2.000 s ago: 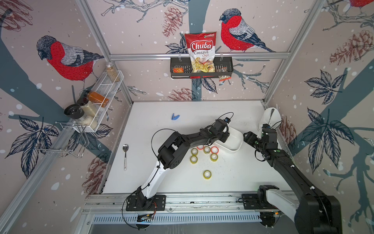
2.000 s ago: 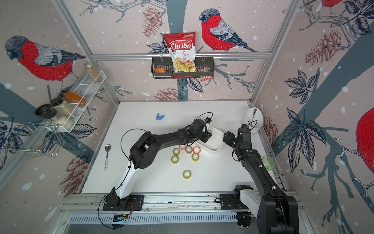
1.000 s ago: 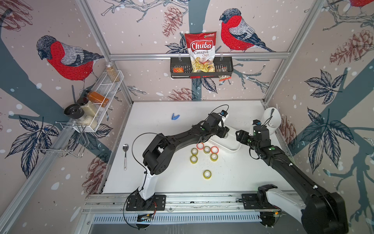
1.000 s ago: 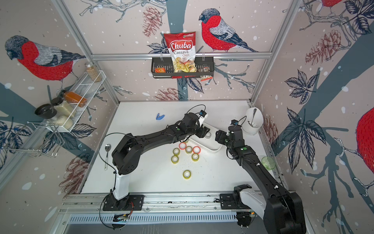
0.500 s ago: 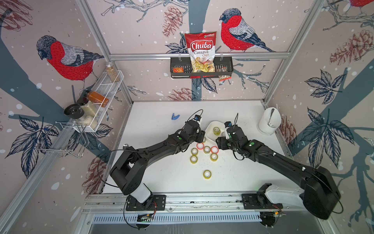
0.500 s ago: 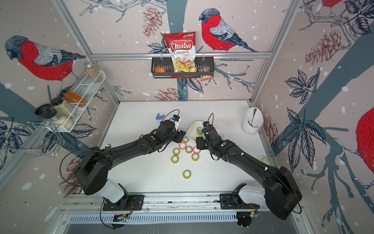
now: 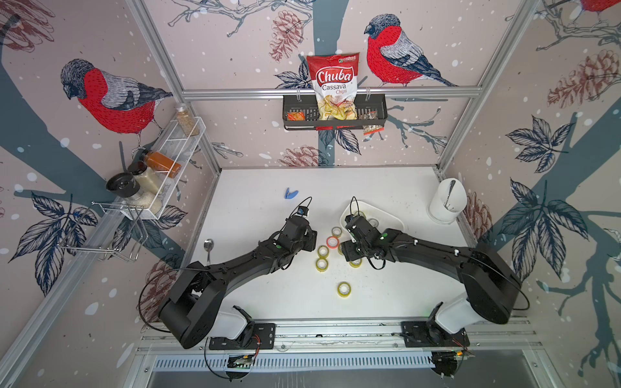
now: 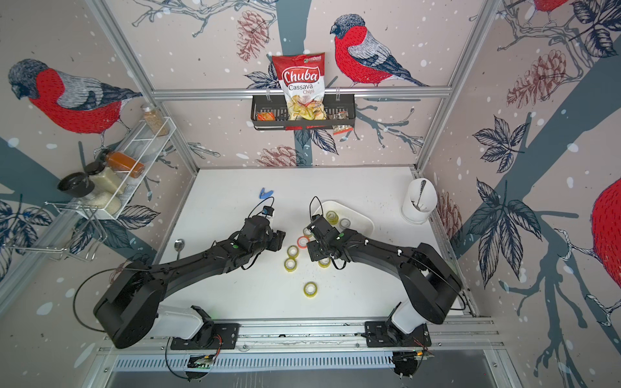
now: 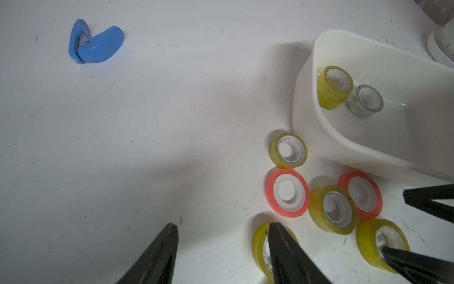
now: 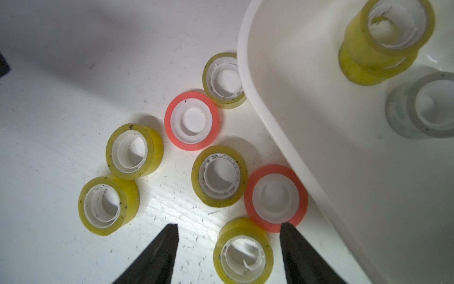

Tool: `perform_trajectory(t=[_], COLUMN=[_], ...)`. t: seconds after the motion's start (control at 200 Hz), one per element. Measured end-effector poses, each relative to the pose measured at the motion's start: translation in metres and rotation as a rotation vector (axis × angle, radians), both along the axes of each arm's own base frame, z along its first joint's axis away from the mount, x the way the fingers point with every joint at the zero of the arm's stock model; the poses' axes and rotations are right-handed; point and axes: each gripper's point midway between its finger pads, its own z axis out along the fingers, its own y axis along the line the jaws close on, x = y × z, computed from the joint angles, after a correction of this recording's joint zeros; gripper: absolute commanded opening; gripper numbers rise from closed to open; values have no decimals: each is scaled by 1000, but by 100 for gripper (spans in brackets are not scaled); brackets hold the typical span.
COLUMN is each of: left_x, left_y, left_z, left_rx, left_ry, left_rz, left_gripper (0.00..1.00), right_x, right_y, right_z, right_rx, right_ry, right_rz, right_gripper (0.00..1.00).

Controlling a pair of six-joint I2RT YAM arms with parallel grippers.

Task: Put the transparent tape into the storage box
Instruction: Pick up the tape from the center of the board.

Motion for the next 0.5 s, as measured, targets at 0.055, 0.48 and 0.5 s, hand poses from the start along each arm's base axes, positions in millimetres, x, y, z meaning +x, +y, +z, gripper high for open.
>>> perform_trajectory(t=[0.055,0.48,0.5], left_x=[-1,-1,-1], left_y=[2,12,12], left_z=[-3,-6,-6], left_rx=[-4,-17,-18], left_ry=[7,6,6], left_rz=[2,20,20], left_gripper=[63,63,63], right_x=[2,17,17], right_y=[5,19,19], right_z=[-3,-22,-23], right_rx=[-3,-27,-29], right_ry=[7,35,36], right_rz=[0,-64,-64], right_gripper=[70,67,67])
